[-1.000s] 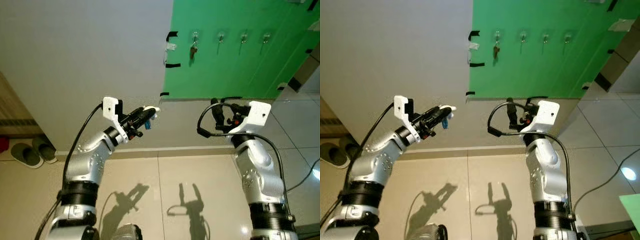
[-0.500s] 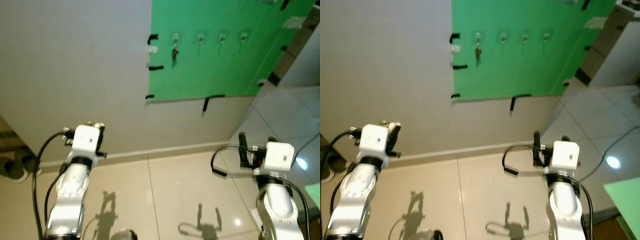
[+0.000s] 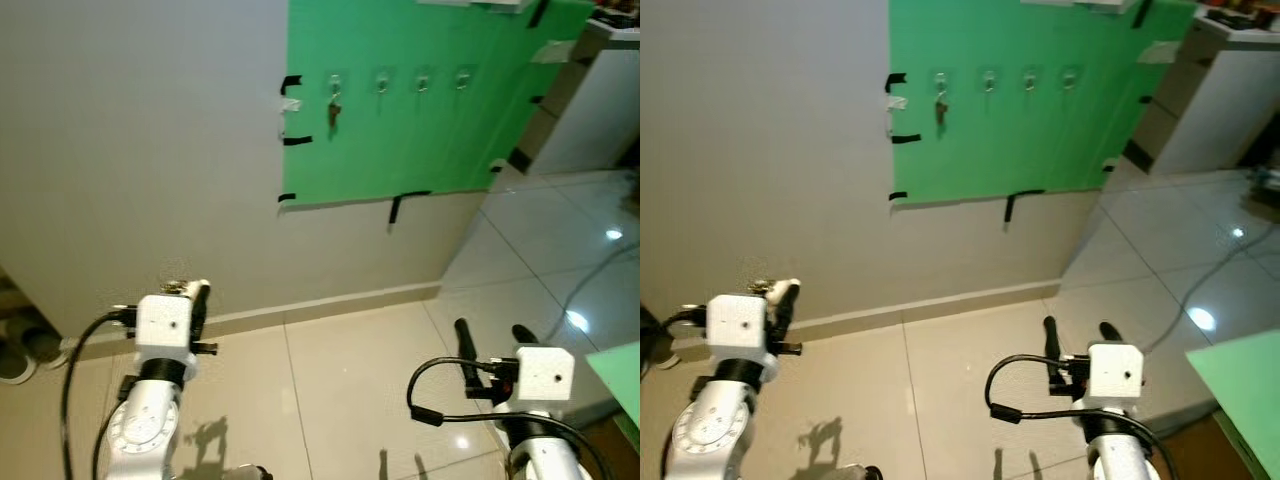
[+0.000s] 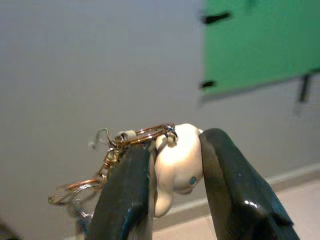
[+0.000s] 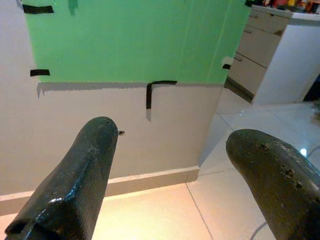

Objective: Hang keys on a hook

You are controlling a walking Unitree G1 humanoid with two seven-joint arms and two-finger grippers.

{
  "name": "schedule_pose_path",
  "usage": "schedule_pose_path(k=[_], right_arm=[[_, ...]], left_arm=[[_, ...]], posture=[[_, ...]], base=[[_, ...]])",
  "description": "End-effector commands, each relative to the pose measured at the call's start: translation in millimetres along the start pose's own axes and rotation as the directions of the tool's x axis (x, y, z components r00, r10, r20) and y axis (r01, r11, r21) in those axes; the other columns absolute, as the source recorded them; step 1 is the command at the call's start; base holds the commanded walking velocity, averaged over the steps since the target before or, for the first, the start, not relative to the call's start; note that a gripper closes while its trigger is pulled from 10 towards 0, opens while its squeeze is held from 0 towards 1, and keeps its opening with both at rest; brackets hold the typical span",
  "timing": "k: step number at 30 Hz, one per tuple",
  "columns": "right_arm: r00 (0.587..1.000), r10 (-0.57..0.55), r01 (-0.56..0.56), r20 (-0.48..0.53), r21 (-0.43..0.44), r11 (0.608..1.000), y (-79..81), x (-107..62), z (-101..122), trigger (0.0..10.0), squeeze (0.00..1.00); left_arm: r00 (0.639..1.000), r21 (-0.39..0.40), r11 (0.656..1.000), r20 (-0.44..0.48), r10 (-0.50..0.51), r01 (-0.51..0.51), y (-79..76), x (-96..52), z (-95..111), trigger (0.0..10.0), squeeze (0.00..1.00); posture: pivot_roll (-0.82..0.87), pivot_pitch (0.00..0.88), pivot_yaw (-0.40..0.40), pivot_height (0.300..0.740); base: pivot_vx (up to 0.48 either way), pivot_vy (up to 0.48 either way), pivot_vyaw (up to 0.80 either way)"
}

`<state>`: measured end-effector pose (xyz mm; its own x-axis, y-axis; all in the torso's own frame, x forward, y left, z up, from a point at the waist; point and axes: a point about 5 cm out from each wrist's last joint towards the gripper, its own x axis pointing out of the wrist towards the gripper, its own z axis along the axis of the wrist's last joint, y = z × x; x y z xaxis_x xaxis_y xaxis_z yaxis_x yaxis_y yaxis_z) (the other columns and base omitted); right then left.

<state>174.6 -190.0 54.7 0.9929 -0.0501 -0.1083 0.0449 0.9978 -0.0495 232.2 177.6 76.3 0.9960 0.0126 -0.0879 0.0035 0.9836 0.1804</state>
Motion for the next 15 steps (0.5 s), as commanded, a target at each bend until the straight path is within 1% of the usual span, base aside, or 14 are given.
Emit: schedule_pose_path(k=[1, 2, 3, 4, 6, 8, 9, 10, 11, 12, 13, 14, 15], right_arm=[[1.0, 0.0, 0.001, -0.012, 0.025, 1.0, 0.9, 9.9, -11.2, 10.0, 0.0], [0.999, -0.013, 0.015, -0.035, 0.058, 0.998, 0.7, 16.5, -21.9, 10.0, 0.0], [0.999, -0.016, 0.02, -0.044, 0.074, 0.997, -2.9, 22.7, -22.9, 10.0, 0.0], [0.999, -0.016, 0.02, -0.044, 0.074, 0.997, -2.9, 22.7, -22.9, 10.0, 0.0], [0.999, 0.002, 0.001, -0.035, 0.089, 0.996, -6.9, 35.8, -16.1, 10.0, 0.04], [1.0, 0.021, -0.019, -0.022, 0.093, 0.995, -6.6, 43.9, -9.9, 10.0, 0.04], [0.999, 0.034, -0.032, -0.015, 0.093, 0.995, -5.5, 47.4, -7.8, 10.0, 0.04], [0.999, 0.034, -0.032, -0.015, 0.093, 0.995, -5.5, 47.4, -7.8, 10.0, 0.04], [0.999, 0.05, -0.05, 0.003, 0.087, 0.995, -4.4, 54.1, -4.6, 10.0, 0.04], [0.999, 0.05, -0.05, 0.003, 0.087, 0.995, -4.4, 54.1, -4.6, 10.0, 0.04], [0.998, 0.055, -0.056, 0.01, 0.086, 0.995, -4.2, 57.1, -3.8, 10.0, 0.04], [0.998, 0.063, -0.065, 0.028, 0.089, 0.994, -3.2, 64.7, -1.1, 10.0, 0.04], [0.998, 0.063, -0.065, 0.028, 0.089, 0.994, -3.2, 64.7, -1.1, 10.0, 0.04]], left_arm=[[1.0, 0.0, 1.0, -0.007, 0.008, -0.008, -6.6, 5.3, -2.8, 10.0, 0.0], [1.0, -0.004, 1.0, -0.015, 0.008, -0.008, -11.0, 11.5, -3.1, 10.0, 0.0], [1.0, -0.005, 1.0, -0.011, 0.009, -0.009, -6.7, 10.5, 0.5, 10.0, 0.0], [1.0, -0.005, 1.0, -0.011, 0.009, -0.009, -6.7, 10.5, 0.5, 10.0, 0.0], [1.0, -0.001, 1.0, -0.007, 0.006, -0.006, 9.6, 5.9, 1.5, 10.0, 0.0], [1.0, 0.004, 1.0, -0.008, 0.001, -0.001, 17.1, 4.7, 1.4, 10.0, 0.0], [1.0, 0.013, 1.0, -0.009, -0.002, 0.002, 18.2, 5.7, 1.2, 10.0, 0.0], [1.0, 0.013, 1.0, -0.009, -0.002, 0.002, 18.2, 5.7, 1.2, 10.0, 0.0], [1.0, 0.016, 1.0, -0.017, -0.001, 0.001, 20.0, 8.3, -0.2, 10.0, 0.0], [1.0, 0.016, 1.0, -0.017, -0.001, 0.001, 20.0, 8.3, -0.2, 10.0, 0.0], [1.0, 0.008, 1.0, -0.023, 0.007, -0.007, 20.7, 10.3, -1.2, 10.0, 0.0], [1.0, -0.004, 1.0, -0.028, 0.013, -0.014, 20.0, 17.4, 1.5, 10.0, 0.0], [1.0, -0.004, 1.0, -0.028, 0.013, -0.014, 20.0, 17.4, 1.5, 10.0, 0.0]], posture=[[0.03, 0.0, -0.016, 0.74], [0.03, 0.0, -0.015, 0.74], [0.03, 0.0, -0.014, 0.74], [0.03, 0.0, -0.014, 0.74], [0.03, 0.0, -0.009, 0.74], [0.03, 0.0, -0.004, 0.74], [0.03, 0.0, -0.001, 0.74], [0.03, 0.0, -0.001, 0.74], [0.03, 0.0, 0.004, 0.74], [0.03, 0.0, 0.004, 0.74], [0.03, 0.0, 0.004, 0.74], [0.03, 0.0, 0.007, 0.74], [0.03, 0.0, 0.007, 0.74]], base=[[0.0, 0.0, 0.68], [0.0, 0.0, 0.63], [0.0, 0.0, 0.6], [0.0, 0.0, 0.6], [0.0, 0.0, 0.57], [0.0, 0.0, 0.55], [0.0, 0.0, 0.55], [0.0, 0.0, 0.55], [0.0, 0.0, 0.52], [0.0, 0.0, 0.52], [0.0, 0.0, 0.51], [0.0, 0.0, 0.46], [0.0, 0.0, 0.46]])
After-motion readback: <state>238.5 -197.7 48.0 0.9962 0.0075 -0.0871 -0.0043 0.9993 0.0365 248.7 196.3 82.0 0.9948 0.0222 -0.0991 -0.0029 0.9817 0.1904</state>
